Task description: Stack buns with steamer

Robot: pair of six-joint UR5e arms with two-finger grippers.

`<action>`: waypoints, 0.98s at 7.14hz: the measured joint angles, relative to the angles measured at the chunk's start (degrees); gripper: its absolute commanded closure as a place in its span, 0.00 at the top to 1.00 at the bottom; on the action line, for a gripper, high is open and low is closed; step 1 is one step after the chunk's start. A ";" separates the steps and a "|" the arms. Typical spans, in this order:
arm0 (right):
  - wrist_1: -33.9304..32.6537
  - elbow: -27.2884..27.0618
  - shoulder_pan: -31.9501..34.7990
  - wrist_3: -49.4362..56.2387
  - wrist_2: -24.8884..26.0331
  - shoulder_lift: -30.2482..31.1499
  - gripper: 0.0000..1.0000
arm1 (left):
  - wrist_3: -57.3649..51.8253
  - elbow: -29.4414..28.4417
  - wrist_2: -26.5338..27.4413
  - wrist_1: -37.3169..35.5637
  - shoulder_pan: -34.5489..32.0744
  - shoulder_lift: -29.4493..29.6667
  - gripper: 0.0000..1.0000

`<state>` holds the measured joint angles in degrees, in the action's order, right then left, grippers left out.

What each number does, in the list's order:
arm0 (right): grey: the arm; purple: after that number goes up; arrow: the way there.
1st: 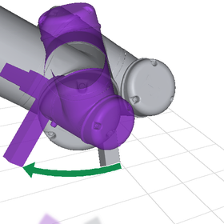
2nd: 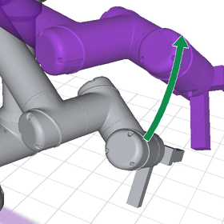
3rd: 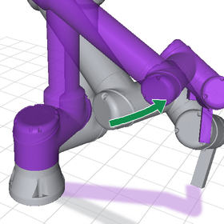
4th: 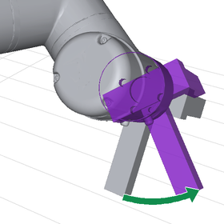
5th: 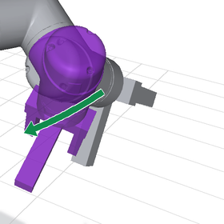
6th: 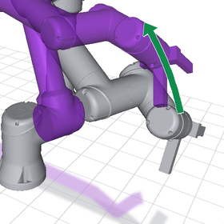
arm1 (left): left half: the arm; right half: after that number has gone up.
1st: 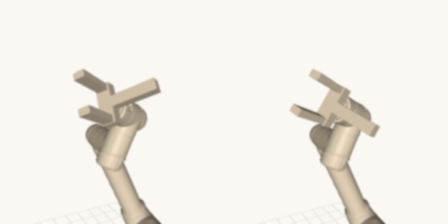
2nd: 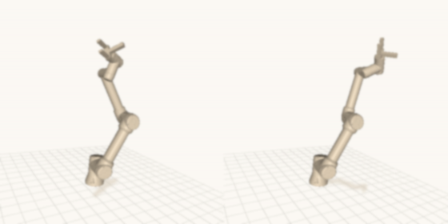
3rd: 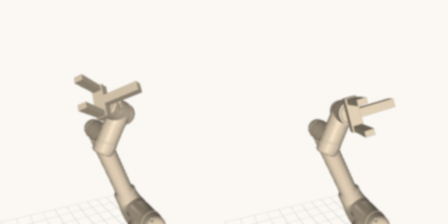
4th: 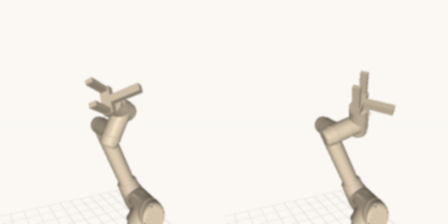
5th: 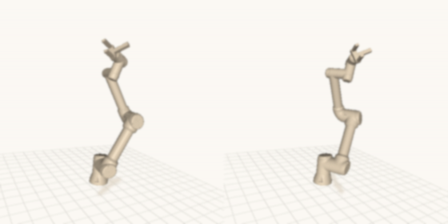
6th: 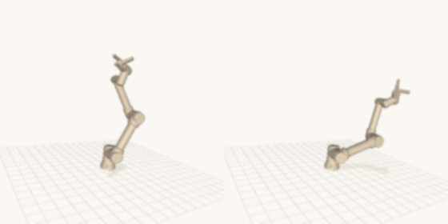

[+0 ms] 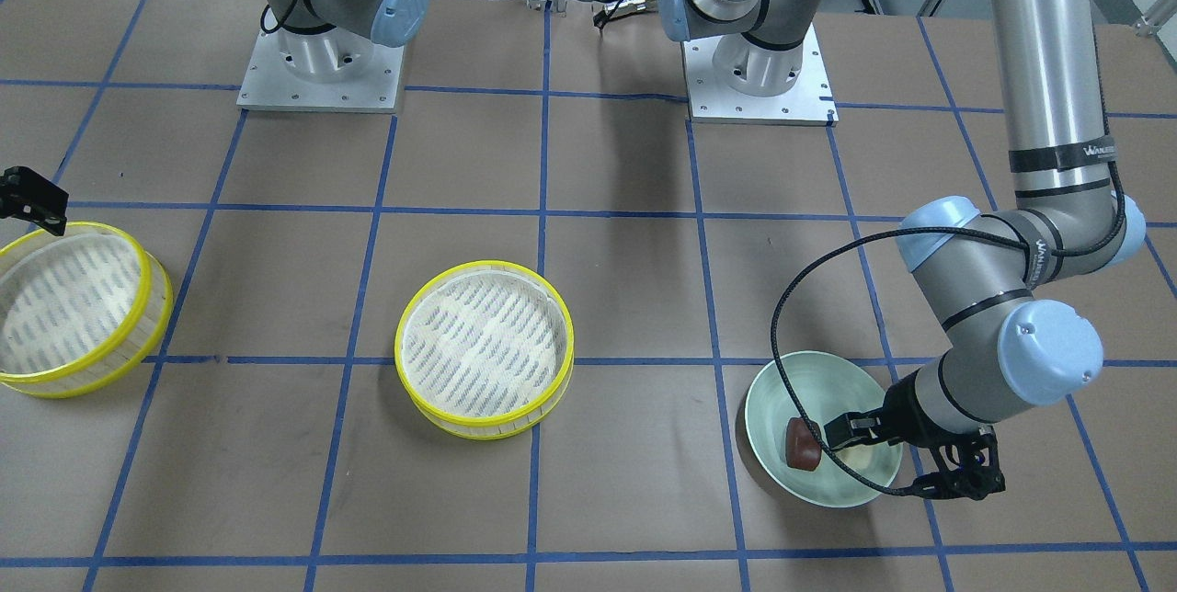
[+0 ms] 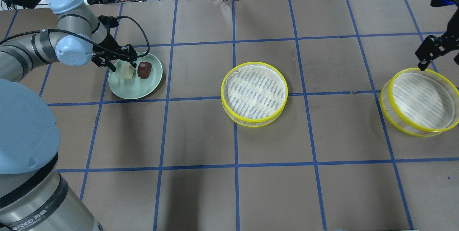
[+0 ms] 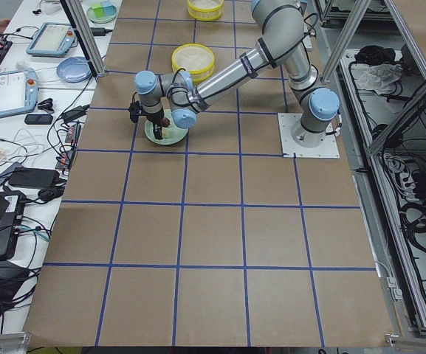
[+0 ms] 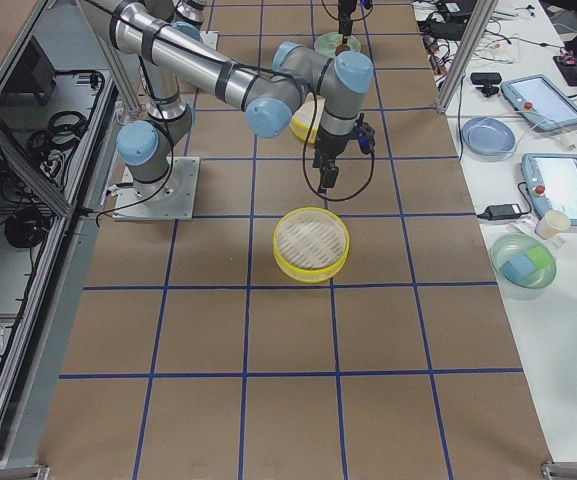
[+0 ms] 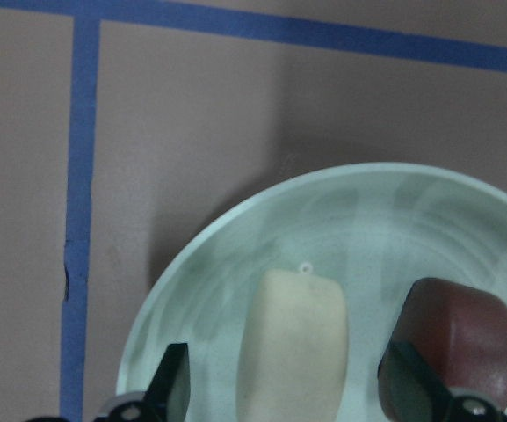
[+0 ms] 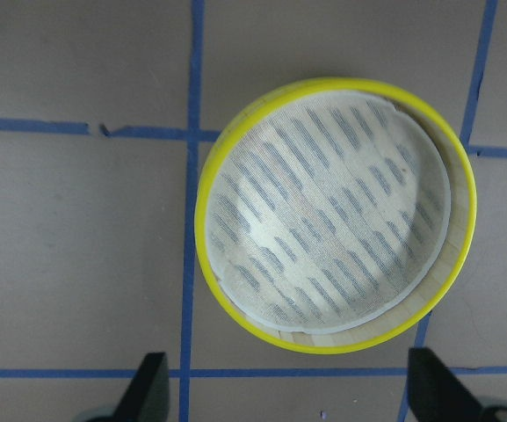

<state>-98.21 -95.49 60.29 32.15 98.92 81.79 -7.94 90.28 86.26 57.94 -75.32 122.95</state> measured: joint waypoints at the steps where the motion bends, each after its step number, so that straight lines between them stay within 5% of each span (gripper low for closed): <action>1: -2.25 -2.78 -3.79 2.13 -0.04 -0.33 0.92 | -0.38 0.03 0.10 -0.07 0.00 -0.01 0.08; 5: -18.87 -9.77 -15.35 18.48 -3.41 -6.98 0.89 | -1.36 0.10 0.30 0.05 -0.13 -0.88 0.00; 7: -26.53 -9.95 -17.76 23.57 -5.27 -11.76 0.46 | 0.47 -1.46 1.21 1.80 -3.40 -4.02 0.00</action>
<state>-124.74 -105.44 42.53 55.72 93.65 70.03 -7.47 88.82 87.47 59.74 -78.72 118.93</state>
